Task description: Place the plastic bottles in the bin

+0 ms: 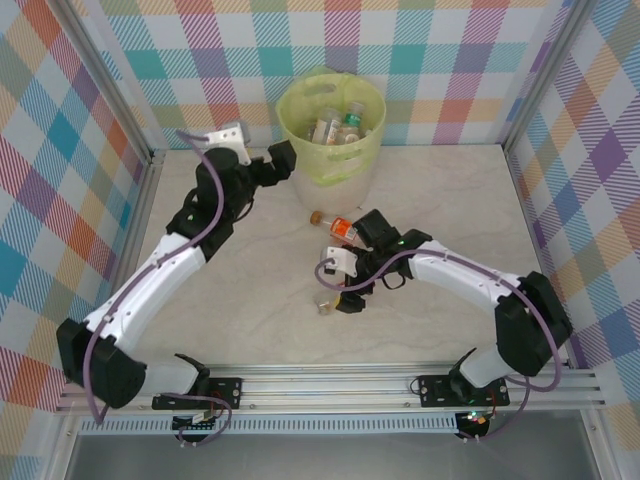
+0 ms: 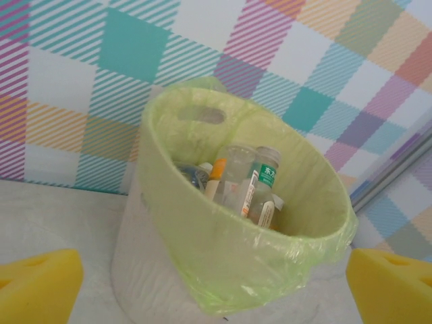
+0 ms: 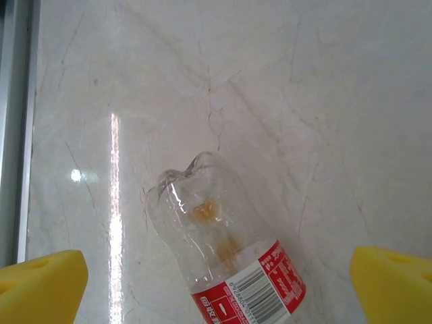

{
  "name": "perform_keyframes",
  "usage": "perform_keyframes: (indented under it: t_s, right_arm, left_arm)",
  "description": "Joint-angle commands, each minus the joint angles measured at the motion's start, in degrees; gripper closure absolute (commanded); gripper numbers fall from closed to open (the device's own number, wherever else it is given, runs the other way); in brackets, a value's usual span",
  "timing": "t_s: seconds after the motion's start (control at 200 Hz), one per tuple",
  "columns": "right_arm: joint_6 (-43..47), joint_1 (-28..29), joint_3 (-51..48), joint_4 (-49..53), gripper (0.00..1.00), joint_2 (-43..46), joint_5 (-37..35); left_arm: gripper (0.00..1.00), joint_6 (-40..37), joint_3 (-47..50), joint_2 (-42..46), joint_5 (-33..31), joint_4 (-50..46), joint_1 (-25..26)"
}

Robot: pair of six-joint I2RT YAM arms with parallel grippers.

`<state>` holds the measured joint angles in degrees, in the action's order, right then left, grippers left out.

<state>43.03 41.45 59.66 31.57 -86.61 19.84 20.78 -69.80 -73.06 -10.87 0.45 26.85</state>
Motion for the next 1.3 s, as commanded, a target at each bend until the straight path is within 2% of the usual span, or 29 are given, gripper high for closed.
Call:
perform_keyframes:
  t_s: [0.0, 0.215, 0.385, 0.535, 0.7, 0.735, 0.775, 0.815, 0.995, 1.295]
  right_arm:
    - [9.08, 1.73, 2.17, 6.14, 0.00, -2.42, -3.93]
    - [14.65, 4.04, 3.40, 7.91, 0.00, -6.70, -6.48]
    - [18.03, 6.13, 3.90, 4.60, 0.02, -9.98, -12.80]
    - [19.32, 6.61, 6.62, 6.66, 0.05, -13.61, -13.94]
    - [19.67, 7.05, 6.44, 3.48, 0.05, -16.15, -15.90]
    - [19.34, 7.07, 6.44, 2.52, 0.07, -16.74, -16.23]
    - [19.09, 7.15, 6.20, 1.11, 0.20, -17.19, -16.71]
    - [19.17, 7.15, 5.79, -0.18, 0.26, -17.53, -17.29]
    - [18.96, 7.33, 5.14, -1.73, 0.30, -17.14, -17.42]
    - [13.61, 7.27, 2.84, -6.84, 0.41, -9.80, -12.66]
  left_arm:
    - [0.00, 6.29, 6.71, 5.75, -3.52, 5.73, -0.92]
    - [0.00, 9.18, 15.51, 13.91, -7.75, 0.62, -1.70]
    - [0.00, 11.54, 21.06, 19.21, -10.24, -1.81, -3.06]
    - [0.00, 13.09, 23.92, 22.09, -11.52, -2.91, -4.08]
    - [0.00, 13.81, 25.46, 22.88, -11.93, -2.71, -4.94]
    - [0.00, 13.85, 25.44, 22.79, -11.88, -2.64, -5.12]
    - [0.00, 13.94, 25.54, 22.57, -11.70, -2.56, -5.31]
    - [0.00, 13.94, 25.56, 22.34, -11.49, -2.46, -5.40]
    - [0.00, 14.33, 25.74, 21.43, -10.76, -1.92, -5.94]
    - [0.00, 16.10, 26.30, 20.13, -9.28, -0.55, -6.35]
